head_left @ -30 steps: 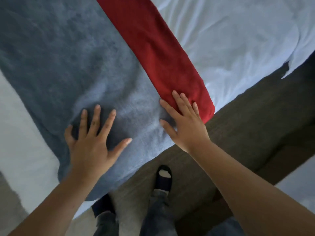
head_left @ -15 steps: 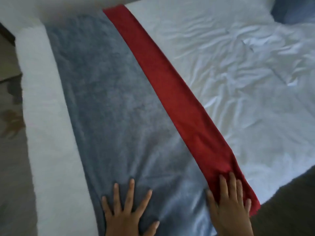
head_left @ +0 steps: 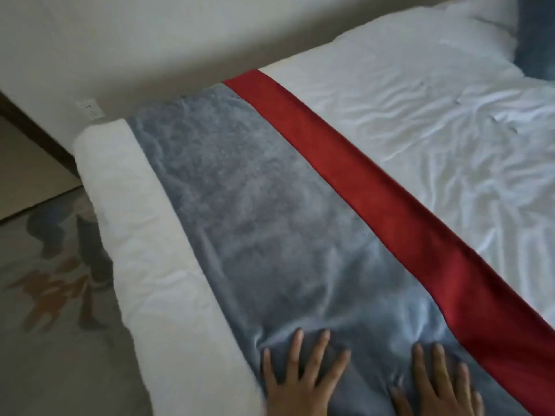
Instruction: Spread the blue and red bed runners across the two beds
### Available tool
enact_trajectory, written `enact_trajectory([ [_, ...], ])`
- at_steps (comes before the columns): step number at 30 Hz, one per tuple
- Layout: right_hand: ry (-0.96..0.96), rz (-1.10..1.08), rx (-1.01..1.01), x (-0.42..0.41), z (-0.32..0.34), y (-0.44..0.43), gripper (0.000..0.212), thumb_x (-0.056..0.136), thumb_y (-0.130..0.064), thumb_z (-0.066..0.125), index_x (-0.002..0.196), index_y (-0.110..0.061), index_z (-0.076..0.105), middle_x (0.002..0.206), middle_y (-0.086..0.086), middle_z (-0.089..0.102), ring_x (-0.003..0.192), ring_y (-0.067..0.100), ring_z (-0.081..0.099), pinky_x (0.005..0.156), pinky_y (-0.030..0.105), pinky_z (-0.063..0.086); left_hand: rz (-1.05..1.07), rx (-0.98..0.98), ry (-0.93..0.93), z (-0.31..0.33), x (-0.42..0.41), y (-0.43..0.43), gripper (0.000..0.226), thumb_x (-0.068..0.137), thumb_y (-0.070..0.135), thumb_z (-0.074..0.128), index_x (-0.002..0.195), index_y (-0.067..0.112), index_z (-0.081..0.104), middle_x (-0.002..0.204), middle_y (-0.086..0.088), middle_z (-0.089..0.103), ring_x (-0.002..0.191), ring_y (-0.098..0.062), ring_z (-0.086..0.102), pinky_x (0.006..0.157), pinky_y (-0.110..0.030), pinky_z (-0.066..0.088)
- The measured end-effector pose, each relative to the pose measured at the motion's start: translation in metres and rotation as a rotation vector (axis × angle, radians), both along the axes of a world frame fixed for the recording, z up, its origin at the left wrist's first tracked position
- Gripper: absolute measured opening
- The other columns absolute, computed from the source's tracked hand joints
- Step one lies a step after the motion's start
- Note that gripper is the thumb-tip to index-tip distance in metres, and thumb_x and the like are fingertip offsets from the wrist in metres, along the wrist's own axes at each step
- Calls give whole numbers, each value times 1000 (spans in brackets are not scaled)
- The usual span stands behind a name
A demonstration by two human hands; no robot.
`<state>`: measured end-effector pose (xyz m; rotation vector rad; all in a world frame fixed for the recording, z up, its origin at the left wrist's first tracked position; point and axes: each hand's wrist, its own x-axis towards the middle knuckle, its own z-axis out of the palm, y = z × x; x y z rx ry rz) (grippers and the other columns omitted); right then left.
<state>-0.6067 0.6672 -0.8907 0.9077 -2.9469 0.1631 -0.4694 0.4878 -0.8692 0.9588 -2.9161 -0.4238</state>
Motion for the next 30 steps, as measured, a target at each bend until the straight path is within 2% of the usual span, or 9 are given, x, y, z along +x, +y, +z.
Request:
enact_trajectory([
  [2, -365, -89, 148, 7, 40, -17, 90, 87, -81, 19, 146, -19, 47, 153, 17, 47, 125, 55, 50, 92, 69, 45, -122, -35, -59, 29, 20, -32, 103, 58, 100, 48, 151, 60, 31, 167, 16, 27, 157, -35, 15, 109, -80, 14],
  [5, -464, -155, 345, 18, 41, -10, 85, 85, -72, 34, 156, -24, 33, 160, 13, 37, 140, 51, 37, 99, 70, 42, -243, 64, -266, 39, 13, -46, 118, 47, 110, 39, 153, 61, 22, 170, 16, 12, 156, -43, 6, 105, -87, 5],
  [11, -434, -154, 282, 17, 44, -16, 87, 84, -68, 32, 160, -27, 26, 168, 6, 23, 150, 44, 24, 114, 63, 31, -223, 76, -252, 31, 9, -42, 123, 41, 110, 40, 152, 58, 29, 170, 13, 17, 156, -45, 7, 103, -88, 5],
  [14, -458, -149, 253, 15, 42, -13, 87, 84, -71, 17, 161, -35, -2, 171, -2, -6, 156, 37, -4, 123, 55, 8, -213, 77, -261, 31, 5, -42, 123, 42, 111, 39, 153, 58, 28, 170, 13, 16, 156, -45, 3, 103, -88, 4],
  [17, -449, -161, 236, 17, 44, -13, 81, 96, -69, 24, 158, -36, -18, 167, -4, -24, 154, 33, -21, 125, 51, -4, -207, 34, -242, 27, 8, -38, 123, 43, 112, 36, 154, 58, 24, 171, 13, 12, 156, -44, 0, 103, -88, 4],
  [22, -469, -164, 237, 14, 50, -15, 83, 98, -66, 32, 158, -37, -18, 166, -4, -27, 153, 33, -24, 125, 51, -8, -183, 6, -267, 20, 8, -40, 122, 45, 114, 28, 154, 62, 6, 171, 16, -5, 155, -42, -15, 106, -86, -2],
  [26, -501, -150, 222, 15, 54, -15, 86, 96, -67, 39, 160, -39, -11, 167, -5, -24, 154, 32, -22, 125, 51, -5, -181, 15, -391, 23, 7, -36, 121, 44, 114, 29, 145, 68, -20, 163, 21, -33, 149, -38, -34, 107, -82, -9],
  [28, -564, -189, 192, 13, 62, -11, 86, 96, -66, 43, 160, -40, -7, 168, -5, -22, 154, 29, -20, 125, 52, -4, -186, 96, -509, 31, -3, -40, 120, 51, 107, 42, 139, 69, -30, 154, 22, -46, 148, -38, -37, 110, -80, -5],
  [30, -684, -237, 239, 23, 84, -7, 90, 92, -62, 53, 160, -41, -2, 169, -3, -16, 156, 25, -11, 125, 53, 4, -227, 180, -682, 55, -8, -42, 123, 63, 83, 69, 142, 68, -24, 155, 19, -45, 151, -40, -28, 115, -75, 7],
])
